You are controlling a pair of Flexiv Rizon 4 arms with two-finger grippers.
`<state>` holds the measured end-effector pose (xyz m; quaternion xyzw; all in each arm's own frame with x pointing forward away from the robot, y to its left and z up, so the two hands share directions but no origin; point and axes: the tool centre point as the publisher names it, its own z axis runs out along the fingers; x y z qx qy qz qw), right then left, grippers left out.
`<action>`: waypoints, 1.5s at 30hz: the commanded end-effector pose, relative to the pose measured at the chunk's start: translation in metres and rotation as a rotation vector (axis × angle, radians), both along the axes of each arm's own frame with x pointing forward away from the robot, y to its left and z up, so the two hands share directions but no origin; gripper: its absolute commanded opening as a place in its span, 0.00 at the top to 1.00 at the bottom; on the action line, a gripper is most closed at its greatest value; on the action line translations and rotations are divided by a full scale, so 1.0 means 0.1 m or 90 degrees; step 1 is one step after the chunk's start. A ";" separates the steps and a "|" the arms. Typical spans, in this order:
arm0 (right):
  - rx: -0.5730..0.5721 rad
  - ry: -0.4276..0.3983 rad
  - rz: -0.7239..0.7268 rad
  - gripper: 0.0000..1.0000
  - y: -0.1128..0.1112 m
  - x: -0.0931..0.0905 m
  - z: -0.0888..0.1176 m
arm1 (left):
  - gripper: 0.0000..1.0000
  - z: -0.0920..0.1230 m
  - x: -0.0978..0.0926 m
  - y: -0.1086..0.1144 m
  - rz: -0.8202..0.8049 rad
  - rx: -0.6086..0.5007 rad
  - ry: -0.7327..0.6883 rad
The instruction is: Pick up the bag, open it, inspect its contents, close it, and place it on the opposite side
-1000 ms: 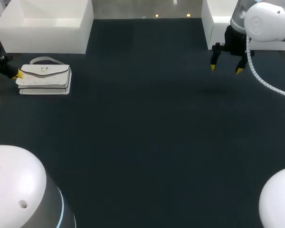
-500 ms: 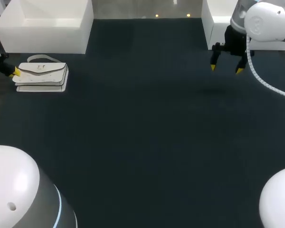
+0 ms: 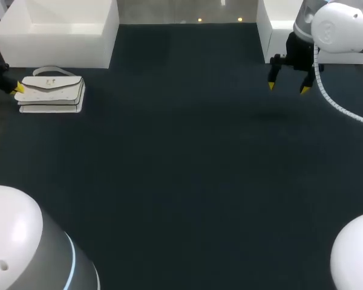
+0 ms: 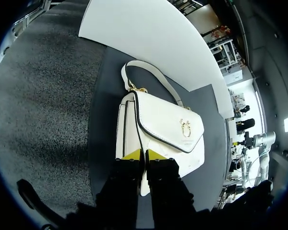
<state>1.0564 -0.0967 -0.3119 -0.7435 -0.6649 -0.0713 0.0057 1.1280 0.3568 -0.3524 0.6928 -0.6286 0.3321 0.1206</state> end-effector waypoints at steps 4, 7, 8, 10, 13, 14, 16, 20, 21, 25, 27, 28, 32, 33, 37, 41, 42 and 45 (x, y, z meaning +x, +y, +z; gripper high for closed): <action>-0.001 0.001 0.000 0.00 0.00 0.00 0.01 | 1.00 -0.06 0.06 0.08 0.002 -0.017 0.002; -0.001 0.001 0.000 0.00 0.00 0.00 0.01 | 1.00 -0.07 0.06 0.08 0.003 -0.018 0.003; -0.001 0.001 0.000 0.00 0.00 0.00 0.01 | 0.85 -0.07 0.04 0.08 0.004 -0.017 0.003; -0.001 0.001 0.000 0.00 0.00 0.00 0.01 | 0.00 -0.03 0.01 0.09 0.004 -0.013 0.000; -0.001 0.001 0.000 0.00 0.00 0.00 0.01 | 0.00 0.06 -0.06 0.11 0.008 0.000 -0.010; -0.001 0.001 0.000 0.00 0.00 0.00 0.01 | 0.00 0.09 -0.08 0.12 0.009 0.002 -0.014; -0.001 0.001 0.000 0.00 0.00 0.00 0.01 | 0.00 0.19 -0.15 0.14 0.014 0.015 -0.027; -0.001 0.001 0.000 0.00 0.00 0.00 0.01 | 0.00 0.36 -0.29 0.13 0.019 0.048 -0.046; -0.001 0.001 0.000 0.00 0.00 0.00 0.01 | 0.00 0.42 -0.34 0.11 0.021 0.069 -0.052; -0.001 0.001 0.000 0.00 0.00 0.00 0.01 | 0.00 0.61 -0.51 0.03 0.032 0.121 -0.061; -0.001 0.001 0.000 0.00 0.00 0.00 0.01 | 0.00 0.66 -0.58 -0.01 0.032 0.140 -0.062; -0.001 0.001 0.000 0.00 0.00 0.00 0.01 | 0.00 0.69 -0.62 -0.05 0.036 0.158 -0.060; -0.001 0.001 0.000 0.00 0.00 0.00 0.01 | 0.00 0.73 -0.74 -0.18 0.034 0.189 -0.053; -0.001 0.001 0.000 0.00 0.00 0.00 0.01 | 0.00 0.74 -0.76 -0.21 0.031 0.193 -0.053; -0.001 0.001 0.000 0.00 0.00 0.00 0.01 | 0.00 0.76 -0.83 -0.32 0.022 0.226 -0.039; -0.001 0.001 0.000 0.00 0.00 0.00 0.01 | 0.00 0.79 -0.84 -0.42 0.015 0.243 -0.017; -0.001 0.001 0.000 0.00 0.00 0.00 0.01 | 0.00 0.81 -0.85 -0.45 0.006 0.246 -0.012; -0.001 0.001 0.000 0.00 0.00 0.00 0.01 | 0.00 0.83 -0.87 -0.52 -0.009 0.270 0.003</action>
